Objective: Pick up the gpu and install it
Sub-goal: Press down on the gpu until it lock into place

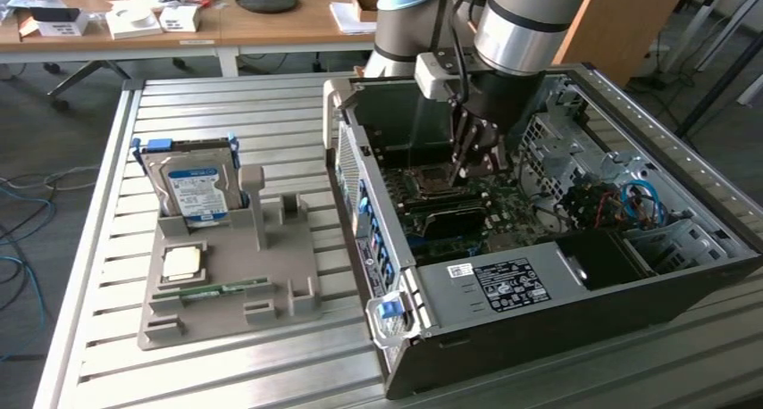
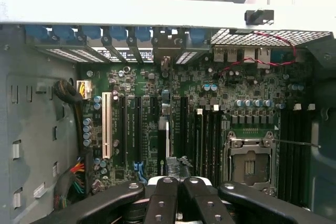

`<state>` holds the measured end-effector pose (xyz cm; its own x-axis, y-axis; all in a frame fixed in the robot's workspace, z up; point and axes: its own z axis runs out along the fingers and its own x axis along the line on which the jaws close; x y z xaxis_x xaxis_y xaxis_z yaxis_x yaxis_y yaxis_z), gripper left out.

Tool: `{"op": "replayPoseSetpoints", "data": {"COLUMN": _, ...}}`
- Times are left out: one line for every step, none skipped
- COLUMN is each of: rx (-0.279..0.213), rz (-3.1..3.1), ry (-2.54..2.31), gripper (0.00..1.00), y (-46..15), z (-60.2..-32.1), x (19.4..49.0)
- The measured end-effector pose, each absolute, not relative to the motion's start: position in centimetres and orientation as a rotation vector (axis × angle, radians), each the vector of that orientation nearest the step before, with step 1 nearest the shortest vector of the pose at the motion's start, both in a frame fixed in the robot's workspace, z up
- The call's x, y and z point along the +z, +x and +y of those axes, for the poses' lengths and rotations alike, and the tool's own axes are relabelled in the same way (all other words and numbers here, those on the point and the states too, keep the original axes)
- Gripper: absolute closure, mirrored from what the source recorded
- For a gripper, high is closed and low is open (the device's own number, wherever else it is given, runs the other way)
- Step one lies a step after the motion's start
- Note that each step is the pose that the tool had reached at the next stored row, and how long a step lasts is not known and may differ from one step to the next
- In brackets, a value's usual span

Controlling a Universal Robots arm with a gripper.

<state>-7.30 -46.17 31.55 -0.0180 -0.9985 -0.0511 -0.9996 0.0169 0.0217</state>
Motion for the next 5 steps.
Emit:
{"op": "replayPoseSetpoints", "data": {"rx": 0.080, "rz": 2.225, "ry": -2.186, "gripper": 0.89, "y": -7.30, "z": -46.17, "x": 31.55}}
{"op": "replayPoseSetpoints", "data": {"rx": 0.080, "rz": 2.225, "ry": -2.186, "gripper": 0.89, "y": -7.30, "z": -46.17, "x": 31.56}}
{"op": "replayPoseSetpoints", "data": {"rx": 0.080, "rz": 2.225, "ry": -2.186, "gripper": 0.89, "y": -7.30, "z": -46.17, "x": 31.56}}
{"op": "replayPoseSetpoints", "data": {"rx": 0.080, "rz": 2.225, "ry": -2.186, "gripper": 0.89, "y": -7.30, "z": -46.17, "x": 31.56}}
{"op": "replayPoseSetpoints", "data": {"rx": 0.080, "rz": 2.225, "ry": -2.186, "gripper": 0.89, "y": -7.30, "z": -46.17, "x": 31.56}}
